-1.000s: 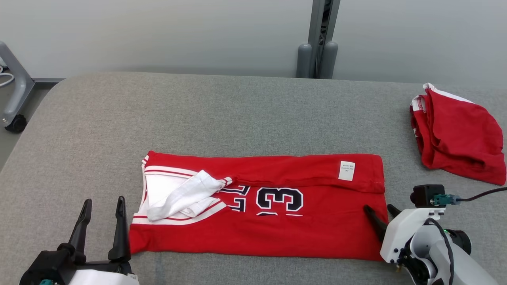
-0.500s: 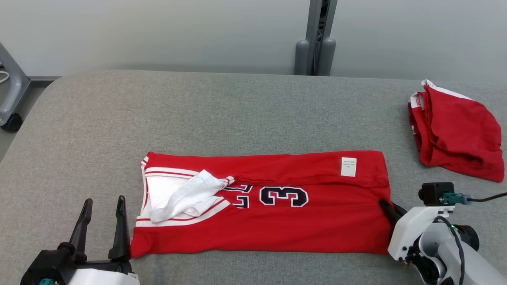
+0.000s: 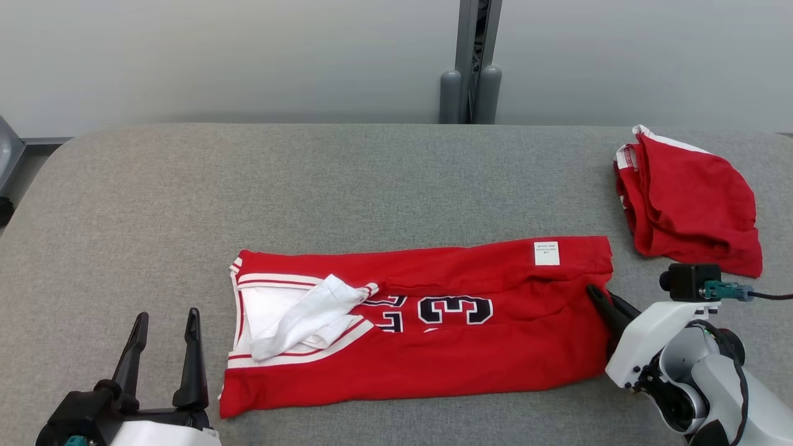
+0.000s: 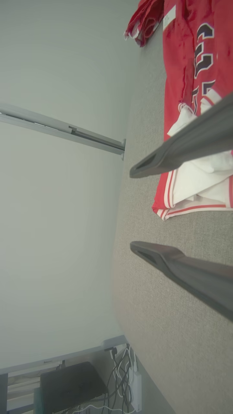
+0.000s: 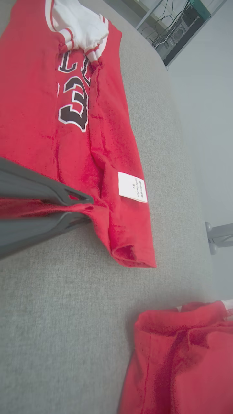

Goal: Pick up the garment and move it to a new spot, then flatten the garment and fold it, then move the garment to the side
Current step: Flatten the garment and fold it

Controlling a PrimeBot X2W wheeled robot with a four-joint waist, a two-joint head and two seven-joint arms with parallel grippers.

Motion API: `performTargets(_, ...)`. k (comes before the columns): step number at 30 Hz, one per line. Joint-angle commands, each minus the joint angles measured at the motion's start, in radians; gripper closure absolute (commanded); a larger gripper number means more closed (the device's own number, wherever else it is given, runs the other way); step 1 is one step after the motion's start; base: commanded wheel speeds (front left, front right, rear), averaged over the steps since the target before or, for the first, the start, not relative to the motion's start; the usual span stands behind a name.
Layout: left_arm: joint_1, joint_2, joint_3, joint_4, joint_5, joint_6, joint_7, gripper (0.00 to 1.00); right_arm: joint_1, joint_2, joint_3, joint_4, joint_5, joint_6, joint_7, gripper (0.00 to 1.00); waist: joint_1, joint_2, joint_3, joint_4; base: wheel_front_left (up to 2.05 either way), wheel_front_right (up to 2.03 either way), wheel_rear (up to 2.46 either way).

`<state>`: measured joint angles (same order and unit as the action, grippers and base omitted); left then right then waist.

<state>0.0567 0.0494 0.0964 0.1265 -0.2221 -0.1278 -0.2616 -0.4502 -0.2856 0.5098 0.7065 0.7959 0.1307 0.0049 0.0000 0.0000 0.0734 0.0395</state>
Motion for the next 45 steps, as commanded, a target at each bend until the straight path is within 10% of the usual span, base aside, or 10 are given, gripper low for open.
performTargets(1, -0.011, 0.003, 0.000, 0.002, 0.002, 0.001, -0.004, 0.00, 0.008, -0.021, 0.012, -0.033, 0.018, 0.000, 0.013, 1.00, 0.0000, 0.0000, -0.004, -0.002, 0.00, 0.00, 0.00)
performTargets(17, -0.023, 0.003, -0.040, 0.016, -0.009, -0.001, -0.004, 0.00, -0.004, -0.022, 0.133, -0.327, 0.229, 0.000, 0.077, 1.00, 0.0000, 0.0000, -0.024, 0.038, 0.00, 0.00, 0.00)
performTargets(45, -0.084, 0.003, -0.148, 0.036, -0.033, -0.003, -0.004, 0.00, -0.227, 0.182, 0.362, -0.114, 0.297, 0.000, -0.029, 1.00, 0.0000, 0.0000, 0.006, 0.228, 0.00, 0.00, 0.00)
